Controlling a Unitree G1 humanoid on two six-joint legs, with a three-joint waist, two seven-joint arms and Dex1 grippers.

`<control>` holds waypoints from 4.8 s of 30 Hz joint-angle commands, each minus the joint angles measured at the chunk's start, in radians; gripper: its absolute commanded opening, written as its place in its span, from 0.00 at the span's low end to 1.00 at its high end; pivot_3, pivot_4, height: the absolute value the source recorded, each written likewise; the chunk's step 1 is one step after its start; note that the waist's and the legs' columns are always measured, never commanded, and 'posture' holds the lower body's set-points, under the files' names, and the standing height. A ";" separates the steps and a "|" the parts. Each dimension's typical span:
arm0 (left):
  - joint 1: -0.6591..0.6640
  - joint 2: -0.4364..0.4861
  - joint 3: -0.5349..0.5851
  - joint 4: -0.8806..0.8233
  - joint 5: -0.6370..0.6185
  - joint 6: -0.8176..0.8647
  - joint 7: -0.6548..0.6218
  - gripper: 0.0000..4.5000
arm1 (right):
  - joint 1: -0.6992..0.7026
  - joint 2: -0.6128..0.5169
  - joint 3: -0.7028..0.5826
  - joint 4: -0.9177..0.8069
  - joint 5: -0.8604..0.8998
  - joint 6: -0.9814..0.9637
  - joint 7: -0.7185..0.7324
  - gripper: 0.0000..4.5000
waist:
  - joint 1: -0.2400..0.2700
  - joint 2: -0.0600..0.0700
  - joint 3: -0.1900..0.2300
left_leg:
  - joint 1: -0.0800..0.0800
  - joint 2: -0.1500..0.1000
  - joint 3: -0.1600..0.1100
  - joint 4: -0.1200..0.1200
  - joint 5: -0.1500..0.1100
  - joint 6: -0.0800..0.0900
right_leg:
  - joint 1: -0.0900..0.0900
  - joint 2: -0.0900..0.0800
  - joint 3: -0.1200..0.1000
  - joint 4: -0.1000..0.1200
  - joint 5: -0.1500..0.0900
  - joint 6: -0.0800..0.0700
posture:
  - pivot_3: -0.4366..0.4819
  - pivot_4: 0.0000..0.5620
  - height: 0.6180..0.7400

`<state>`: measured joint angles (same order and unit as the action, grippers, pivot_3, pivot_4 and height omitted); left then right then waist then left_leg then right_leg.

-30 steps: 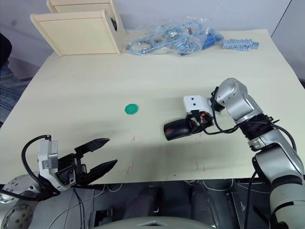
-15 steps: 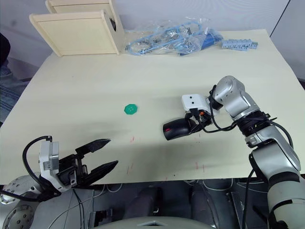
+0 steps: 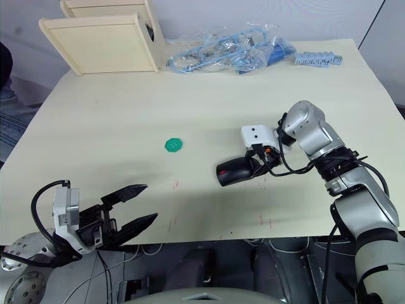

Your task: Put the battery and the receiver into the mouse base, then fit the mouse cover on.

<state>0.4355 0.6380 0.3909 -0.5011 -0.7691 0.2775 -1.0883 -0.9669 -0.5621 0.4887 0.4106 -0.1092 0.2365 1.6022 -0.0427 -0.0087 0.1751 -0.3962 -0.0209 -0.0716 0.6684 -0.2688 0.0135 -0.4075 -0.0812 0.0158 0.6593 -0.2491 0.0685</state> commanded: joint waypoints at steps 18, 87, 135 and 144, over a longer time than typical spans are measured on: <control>0.009 -0.005 0.006 -0.030 -0.004 -0.019 -0.001 1.00 | -0.023 0.029 0.002 0.017 -0.003 -0.029 0.005 0.68 | -0.002 0.000 0.000 | 0.000 0.002 0.001 0.000 0.000 0.000 | -0.001 0.002 0.001 0.000 0.001 -0.001 | 0.48 0.27 1.00; -0.071 0.041 0.002 0.005 -0.012 0.014 -0.039 1.00 | 0.248 0.010 -0.274 -0.002 0.300 -0.209 -0.140 0.87 | 0.005 0.000 0.001 | -0.001 0.004 0.006 0.000 0.000 0.000 | -0.002 0.003 0.003 0.000 0.001 -0.001 | 0.48 0.27 1.00; -0.009 0.022 0.030 0.012 -0.001 -0.040 -0.092 1.00 | 0.205 0.076 -0.265 0.144 0.253 -0.309 -0.096 0.87 | 0.004 0.000 0.001 | 0.000 0.006 0.008 0.000 0.000 0.000 | -0.002 0.004 0.004 0.001 0.001 -0.002 | 0.48 0.27 1.00; 0.016 0.017 0.037 -0.001 -0.004 -0.049 -0.093 1.00 | 0.205 0.079 -0.265 0.143 0.250 -0.306 -0.096 0.87 | 0.004 0.000 0.001 | 0.000 0.006 0.008 0.000 0.000 0.000 | -0.002 0.004 0.004 0.000 0.001 -0.002 | 0.48 0.27 1.00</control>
<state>0.4451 0.6555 0.4185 -0.4681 -0.7592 0.2393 -1.1773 -0.7417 -0.4842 0.2281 0.5678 0.1341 -0.0562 1.5012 -0.0389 -0.0084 0.1758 -0.3962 -0.0148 -0.0639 0.6684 -0.2688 0.0134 -0.4093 -0.0768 0.0200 0.6598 -0.2478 0.0669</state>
